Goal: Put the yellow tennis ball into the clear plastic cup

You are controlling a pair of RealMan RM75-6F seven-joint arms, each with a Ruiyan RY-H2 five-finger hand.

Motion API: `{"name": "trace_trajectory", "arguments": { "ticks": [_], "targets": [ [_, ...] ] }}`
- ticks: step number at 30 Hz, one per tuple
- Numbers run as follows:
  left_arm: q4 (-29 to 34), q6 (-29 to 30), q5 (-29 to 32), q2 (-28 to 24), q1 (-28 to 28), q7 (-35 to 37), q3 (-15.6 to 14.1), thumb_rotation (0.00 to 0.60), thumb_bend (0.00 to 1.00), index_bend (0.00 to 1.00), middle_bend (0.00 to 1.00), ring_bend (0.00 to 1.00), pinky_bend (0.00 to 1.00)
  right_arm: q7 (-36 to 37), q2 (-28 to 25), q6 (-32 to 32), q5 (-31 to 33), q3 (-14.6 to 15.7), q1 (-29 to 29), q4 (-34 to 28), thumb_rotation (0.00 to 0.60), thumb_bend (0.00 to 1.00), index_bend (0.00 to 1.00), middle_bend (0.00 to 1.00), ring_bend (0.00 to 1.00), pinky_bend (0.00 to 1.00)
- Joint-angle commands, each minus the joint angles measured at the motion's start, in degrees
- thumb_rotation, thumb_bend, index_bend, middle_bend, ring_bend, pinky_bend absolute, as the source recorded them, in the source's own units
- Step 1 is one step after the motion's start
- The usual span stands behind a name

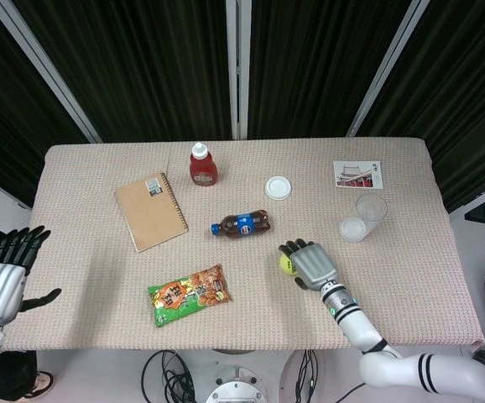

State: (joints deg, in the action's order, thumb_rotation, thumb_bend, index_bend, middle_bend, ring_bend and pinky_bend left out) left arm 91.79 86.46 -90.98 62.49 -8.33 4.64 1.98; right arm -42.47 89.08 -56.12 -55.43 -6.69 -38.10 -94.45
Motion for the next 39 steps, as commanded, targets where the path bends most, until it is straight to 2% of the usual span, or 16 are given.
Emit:
{"name": "trace_trajectory", "arguments": {
  "ticks": [1,3,6,9,16,20,23,26,32,39],
  "targets": [
    [-0.16,-0.19,0.12,-0.03,-0.04,0.51,-0.02,0.6,0.1,0.07,0.03,0.0,0.0,0.81,0.48,-1.28,-1.33,0.17,-0.09,0.76,0.6,0.31,0.44,0.37,0.38,0.59],
    [-0.16,-0.06,-0.04,-0.08,-0.04,0.58,-0.01,0.6,0.1,0.07,0.03,0.0,0.0,1.26,0.52,-2.08,-2.46,0.44,-0.04,1.04,0.6,0.32,0.52,0.43,0.44,0.65],
    [-0.17,0.05,-0.08,-0.13,0.0,0.84,-0.02,0.6,0.1,0.07,0.03,0.0,0.0,1.97,0.12,-3.11,-4.01,0.71,0.11,1.13,0.6,0.34,0.6,0.48,0.49,0.7],
    [-0.34,-0.11,0.14,-0.15,0.09,1.11,-0.11,0.6,0.1,0.07,0.03,0.0,0.0,3.45,-1.36,-4.31,-5.62,0.22,0.32,-0.25,0.6,0.35,0.62,0.49,0.5,0.71],
    [-0.26,0.6,-0.34,-0.24,0.28,1.31,-0.1,0.6,0.1,0.07,0.03,0.0,0.0,6.77,-11.74,-11.44,-10.86,-5.57,1.4,-10.36,0.6,0.36,0.62,0.49,0.5,0.71],
    [-0.49,0.43,-0.38,-0.07,0.22,1.55,-0.18,0.6,0.1,0.07,0.03,0.0,0.0,7.47,-18.55,-12.94,-7.91,-9.31,2.08,-14.37,0.6,0.35,0.62,0.49,0.5,0.71],
    [-0.73,-0.03,-0.54,0.0,0.0,1.72,-0.32,0.6,0.1,0.07,0.03,0.0,0.0,9.16,-25.61,-10.59,0.09,-12.64,2.37,-15.79,0.6,0.33,0.6,0.49,0.5,0.71],
    [-0.92,-0.4,-0.42,0.02,-0.16,1.87,-0.34,0.6,0.1,0.07,0.03,0.0,0.0,11.46,-30.21,-7.99,4.61,-13.98,2.6,-14.94,0.6,0.33,0.59,0.49,0.5,0.71],
    [-1.08,-0.92,-0.36,0.3,-0.57,2.08,-0.22,0.6,0.1,0.07,0.03,0.0,0.0,13.62,-34.22,-3.86,7.12,-11.75,3.35,-12.1,0.6,0.33,0.6,0.5,0.51,0.71],
    [-0.5,-1.41,-0.62,0.65,-1.03,0.78,-0.25,0.6,0.1,0.07,0.03,0.0,0.0,15.2,-32.93,-0.59,6.82,-8.4,2.83,-8.41,0.6,0.33,0.6,0.5,0.51,0.71]
  ]
}}
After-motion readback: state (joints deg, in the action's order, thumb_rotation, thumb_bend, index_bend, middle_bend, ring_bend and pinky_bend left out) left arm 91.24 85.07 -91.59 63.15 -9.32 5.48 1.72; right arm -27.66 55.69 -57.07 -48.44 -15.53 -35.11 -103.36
